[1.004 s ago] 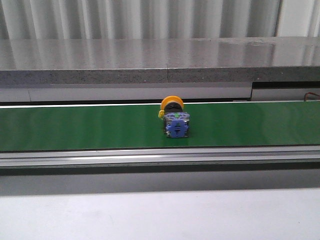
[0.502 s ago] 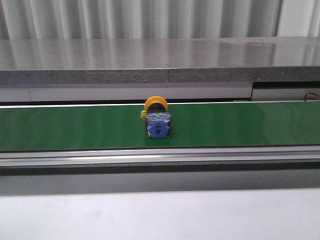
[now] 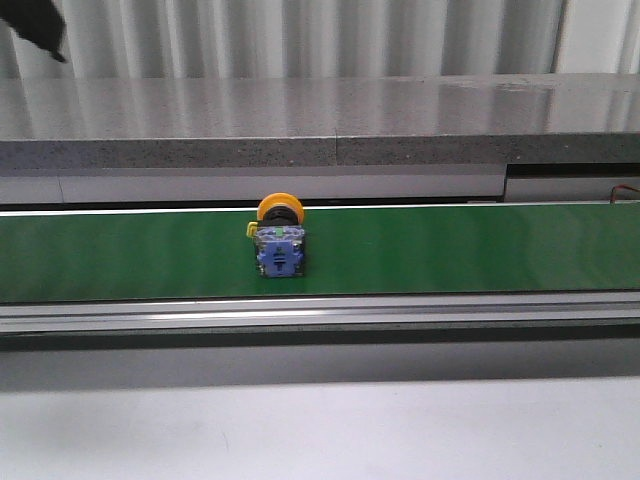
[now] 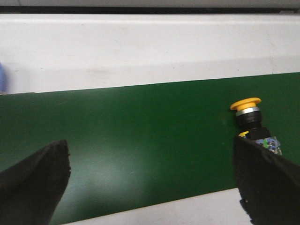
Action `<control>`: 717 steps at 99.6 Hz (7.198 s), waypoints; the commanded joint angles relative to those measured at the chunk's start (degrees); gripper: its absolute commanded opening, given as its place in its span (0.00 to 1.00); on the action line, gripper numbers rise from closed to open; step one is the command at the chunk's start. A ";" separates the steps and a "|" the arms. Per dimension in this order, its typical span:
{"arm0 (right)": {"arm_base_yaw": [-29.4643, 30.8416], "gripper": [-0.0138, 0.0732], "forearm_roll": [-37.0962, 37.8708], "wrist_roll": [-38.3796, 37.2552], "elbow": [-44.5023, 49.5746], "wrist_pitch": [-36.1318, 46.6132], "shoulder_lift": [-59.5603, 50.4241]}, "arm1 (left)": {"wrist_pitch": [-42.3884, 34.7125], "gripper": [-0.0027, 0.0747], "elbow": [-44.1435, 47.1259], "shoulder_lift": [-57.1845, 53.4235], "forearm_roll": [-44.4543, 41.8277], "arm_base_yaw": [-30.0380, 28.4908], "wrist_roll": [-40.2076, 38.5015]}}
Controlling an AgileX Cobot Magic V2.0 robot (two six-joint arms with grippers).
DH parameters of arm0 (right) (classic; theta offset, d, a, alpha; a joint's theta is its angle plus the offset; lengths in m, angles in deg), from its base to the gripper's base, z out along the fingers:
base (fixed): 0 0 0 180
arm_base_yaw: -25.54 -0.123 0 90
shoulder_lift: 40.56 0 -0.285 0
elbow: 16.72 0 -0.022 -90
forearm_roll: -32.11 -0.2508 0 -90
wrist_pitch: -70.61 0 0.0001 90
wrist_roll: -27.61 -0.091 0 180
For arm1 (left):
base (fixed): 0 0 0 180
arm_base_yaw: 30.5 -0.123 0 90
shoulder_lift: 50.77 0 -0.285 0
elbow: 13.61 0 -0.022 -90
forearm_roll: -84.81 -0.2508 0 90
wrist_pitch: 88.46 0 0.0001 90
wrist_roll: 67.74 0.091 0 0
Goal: Move button from right to left
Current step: 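Lower the left gripper over the button on the belt and grasp it, then lift the button with the left gripper and move it over the blue tray, then lower the button into the blue tray and open the left gripper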
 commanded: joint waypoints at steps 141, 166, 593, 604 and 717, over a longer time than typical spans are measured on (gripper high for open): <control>-0.01 0.08 -0.02 0.44 -1.35 3.71 0.12 | 0.83 0.01 -13.17 25.47 -11.99 13.87 -11.13; -0.01 0.08 -0.02 0.44 -1.35 3.71 0.12 | 4.60 0.01 -13.17 14.50 -12.64 7.76 -3.02; -0.01 0.08 -0.02 0.44 -1.35 3.71 0.12 | 1.50 0.66 -12.98 37.40 17.56 -49.75 69.85; -0.01 0.08 -0.02 0.44 -1.35 3.71 0.12 | 1.24 0.66 -14.28 37.05 17.29 -49.75 69.85; -0.01 0.08 -0.02 0.44 -1.35 3.71 0.12 | -17.58 0.66 -1.26 1.61 45.25 -28.26 70.07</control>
